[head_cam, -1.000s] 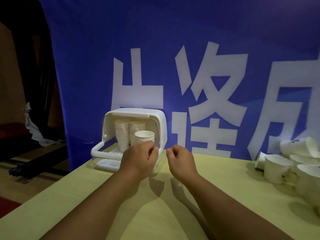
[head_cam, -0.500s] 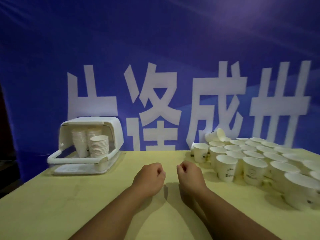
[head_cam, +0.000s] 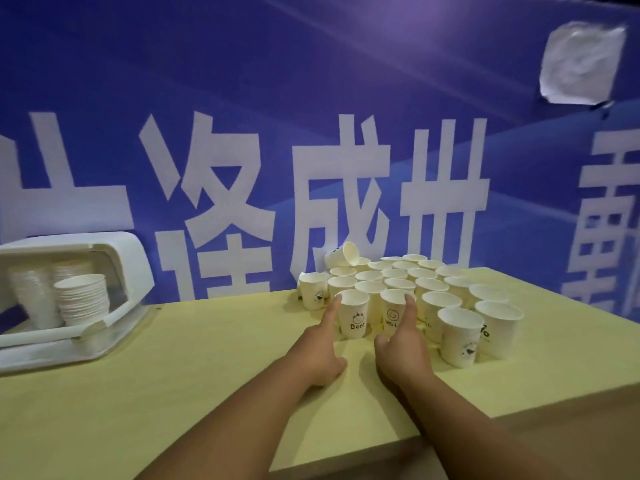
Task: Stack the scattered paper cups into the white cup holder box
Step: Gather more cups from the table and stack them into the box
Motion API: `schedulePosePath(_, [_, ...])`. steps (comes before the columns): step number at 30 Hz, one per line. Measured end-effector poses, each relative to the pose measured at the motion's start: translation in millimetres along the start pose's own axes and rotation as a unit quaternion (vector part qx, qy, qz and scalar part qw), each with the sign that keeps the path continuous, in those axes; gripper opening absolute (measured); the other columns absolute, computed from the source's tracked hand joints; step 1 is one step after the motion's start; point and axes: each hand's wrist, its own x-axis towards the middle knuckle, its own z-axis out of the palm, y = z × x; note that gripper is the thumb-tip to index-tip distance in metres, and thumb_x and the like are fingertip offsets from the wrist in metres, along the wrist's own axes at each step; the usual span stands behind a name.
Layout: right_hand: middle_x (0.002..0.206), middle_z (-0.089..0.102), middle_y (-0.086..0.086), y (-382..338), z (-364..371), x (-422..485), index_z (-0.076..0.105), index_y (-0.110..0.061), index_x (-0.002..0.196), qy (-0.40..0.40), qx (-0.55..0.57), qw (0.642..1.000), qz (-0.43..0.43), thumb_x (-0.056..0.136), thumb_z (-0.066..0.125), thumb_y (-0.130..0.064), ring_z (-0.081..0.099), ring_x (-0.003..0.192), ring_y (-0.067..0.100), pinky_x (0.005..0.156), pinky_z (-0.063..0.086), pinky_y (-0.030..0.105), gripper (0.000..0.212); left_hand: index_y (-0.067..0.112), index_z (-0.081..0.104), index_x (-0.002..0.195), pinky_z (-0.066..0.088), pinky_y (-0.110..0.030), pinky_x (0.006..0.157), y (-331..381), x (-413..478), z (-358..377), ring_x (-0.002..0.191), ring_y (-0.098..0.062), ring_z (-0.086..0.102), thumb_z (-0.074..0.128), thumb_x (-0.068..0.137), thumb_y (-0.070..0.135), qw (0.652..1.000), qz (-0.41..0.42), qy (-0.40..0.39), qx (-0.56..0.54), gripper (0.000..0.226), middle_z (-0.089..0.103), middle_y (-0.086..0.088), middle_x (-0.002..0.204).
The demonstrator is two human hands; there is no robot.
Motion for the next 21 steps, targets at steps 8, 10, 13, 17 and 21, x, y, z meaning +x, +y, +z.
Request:
schedulePosePath(8, [0.114,0.052,0.006,9.0,10.2,8.4,0.045,-0.020,0.124,0.053,-0.012,0.998,-0.028,0.085,0.061,-0.008,0.051,0.093,0.023,0.077,0.043,0.033,0.043,0.034,0.025,0.143,0.049,-0.033,0.085,6.3,22.7,23.6,0.110,-0.024,0.060,0.069,0.093,0.028,0.998,-0.006,0.058,-0.002,0.067,0.059,-0.004,0.132])
schedulePosePath(10, [0.112,0.040,0.004,11.3,12.3,9.4,0.052,-0.018,0.113,0.054,-0.046,0.997,-0.021,0.085,0.062,-0.013,0.051,0.096,0.027,0.085,0.047,0.037,0.030,0.027,0.040,0.122,0.048,-0.032,0.079,1.8,20.7,24.1,0.099,-0.022,0.059,0.069,0.092,0.030,0.996,-0.012,0.091,-0.012,0.041,0.061,-0.002,0.121])
schedulePosePath(13, [0.116,0.044,0.005,11.9,14.8,10.0,0.063,-0.015,0.100,0.058,-0.062,0.996,-0.035,0.087,0.066,-0.016,0.050,0.110,0.029,0.090,0.046,0.037,0.014,0.026,0.049,0.101,0.046,-0.031,0.071,-4.2,10.9,19.6,0.088,-0.021,0.057,0.070,0.091,0.033,0.989,-0.014,0.139,-0.038,0.024,0.063,0.000,0.105])
schedulePosePath(17, [0.139,0.045,0.002,6.0,15.1,11.6,0.068,-0.022,0.117,0.035,-0.098,0.993,-0.048,0.089,0.073,-0.020,0.041,0.133,0.024,0.101,0.046,0.038,0.029,0.024,0.051,0.092,0.050,-0.031,0.070,-22.6,-4.4,0.4,0.084,-0.021,0.062,0.075,0.088,0.045,0.980,-0.034,0.189,-0.054,0.032,0.065,0.004,0.095])
schedulePosePath(21, [0.156,0.030,0.007,-4.6,17.3,21.8,0.048,-0.034,0.143,-0.034,-0.156,0.987,-0.004,0.085,0.078,-0.021,0.035,0.143,0.031,0.110,0.046,0.046,0.066,0.027,0.049,0.086,0.052,-0.032,0.070,-54.0,-23.3,-26.7,0.079,-0.015,0.061,0.077,0.085,0.048,0.974,-0.077,0.210,-0.039,0.035,0.062,0.011,0.090])
